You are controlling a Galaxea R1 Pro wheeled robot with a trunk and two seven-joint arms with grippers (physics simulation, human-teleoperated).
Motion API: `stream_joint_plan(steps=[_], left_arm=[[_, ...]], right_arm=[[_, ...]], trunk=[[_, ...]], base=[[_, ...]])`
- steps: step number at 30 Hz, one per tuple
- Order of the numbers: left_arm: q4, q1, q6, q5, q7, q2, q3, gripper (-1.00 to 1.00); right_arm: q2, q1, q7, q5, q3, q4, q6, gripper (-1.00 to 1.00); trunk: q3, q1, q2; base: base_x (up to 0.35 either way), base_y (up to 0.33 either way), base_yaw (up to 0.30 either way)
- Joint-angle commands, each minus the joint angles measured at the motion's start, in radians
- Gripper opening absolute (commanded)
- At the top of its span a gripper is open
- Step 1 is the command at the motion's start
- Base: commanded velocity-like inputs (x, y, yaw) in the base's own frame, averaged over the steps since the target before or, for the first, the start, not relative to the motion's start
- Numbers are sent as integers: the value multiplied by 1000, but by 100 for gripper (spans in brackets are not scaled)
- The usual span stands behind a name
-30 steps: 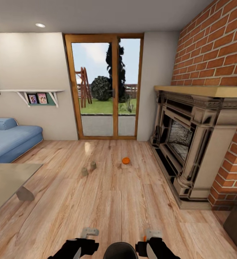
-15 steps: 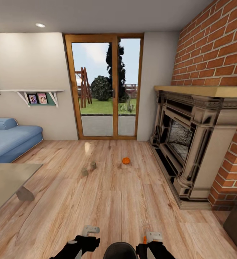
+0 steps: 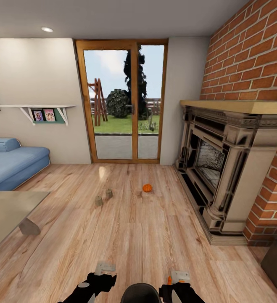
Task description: Place each of the two pumpkins and all three candles from the living room inside a cabinet in the living room (use any cabinet), then make sure every cabinet is closed, and position the cauldron so it is next to a table in the living room.
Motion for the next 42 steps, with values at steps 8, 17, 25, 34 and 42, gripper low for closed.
stream_joint_plan(steps=[8,17,25,34,42], left_arm=[[42,-1,117,1,3,-3,-3,100],[46,-1,132,2,-1,-2,-1,100],[46,0,133,2,-2,-2,0,100],[46,0,132,2,-1,-2,0,100],[46,0,130,3,-1,-2,0,100]], right_arm=[[0,0,-6,-7,2,-1,-10,100],[0,0,-6,-7,2,24,-31,100],[-1,0,-5,-7,2,26,-34,100],[-1,0,-4,-7,3,27,-34,100],[-1,0,-4,-7,4,27,-34,100]], trunk=[[-1,0,-1],[-4,4,-8],[-29,34,-64],[-57,69,-127],[-83,100,-183]], base=[[0,0,0],[0,0,0],[0,0,0],[0,0,0],[0,0,0]])
